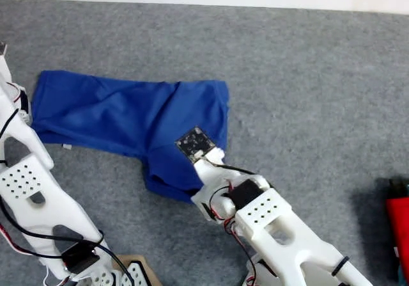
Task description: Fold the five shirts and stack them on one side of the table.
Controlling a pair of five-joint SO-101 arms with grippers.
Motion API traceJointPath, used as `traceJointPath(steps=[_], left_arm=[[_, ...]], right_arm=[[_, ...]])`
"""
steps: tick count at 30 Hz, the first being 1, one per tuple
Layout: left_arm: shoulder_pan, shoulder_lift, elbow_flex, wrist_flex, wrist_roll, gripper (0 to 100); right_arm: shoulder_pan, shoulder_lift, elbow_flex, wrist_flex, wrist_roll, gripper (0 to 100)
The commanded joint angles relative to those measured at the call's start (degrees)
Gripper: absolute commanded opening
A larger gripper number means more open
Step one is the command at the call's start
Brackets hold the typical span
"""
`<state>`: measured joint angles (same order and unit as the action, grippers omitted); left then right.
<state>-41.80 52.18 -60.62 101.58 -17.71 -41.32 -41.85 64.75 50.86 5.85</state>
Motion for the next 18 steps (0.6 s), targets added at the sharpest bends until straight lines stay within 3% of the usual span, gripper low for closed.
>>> traceJointPath(steps=[1,6,11,18], left_arm=[[0.75,-4.18,-0.22,0.53,0.70,4],[0.92,-4.53,-0.48,0.53,0.79,14],[1.63,-10.95,-0.13,0.53,0.79,11],[1.71,-20.09,4.53,0.53,0.79,11]], right_arm=[[-3.12,-1.45,-0.22,1.10,0.97,3.8],[-3.47,-1.98,-1.36,1.36,1.41,12.3],[-3.47,-1.98,-8.92,8.75,1.93,15.1],[-3.38,-1.98,-13.76,15.08,5.10,28.4]])
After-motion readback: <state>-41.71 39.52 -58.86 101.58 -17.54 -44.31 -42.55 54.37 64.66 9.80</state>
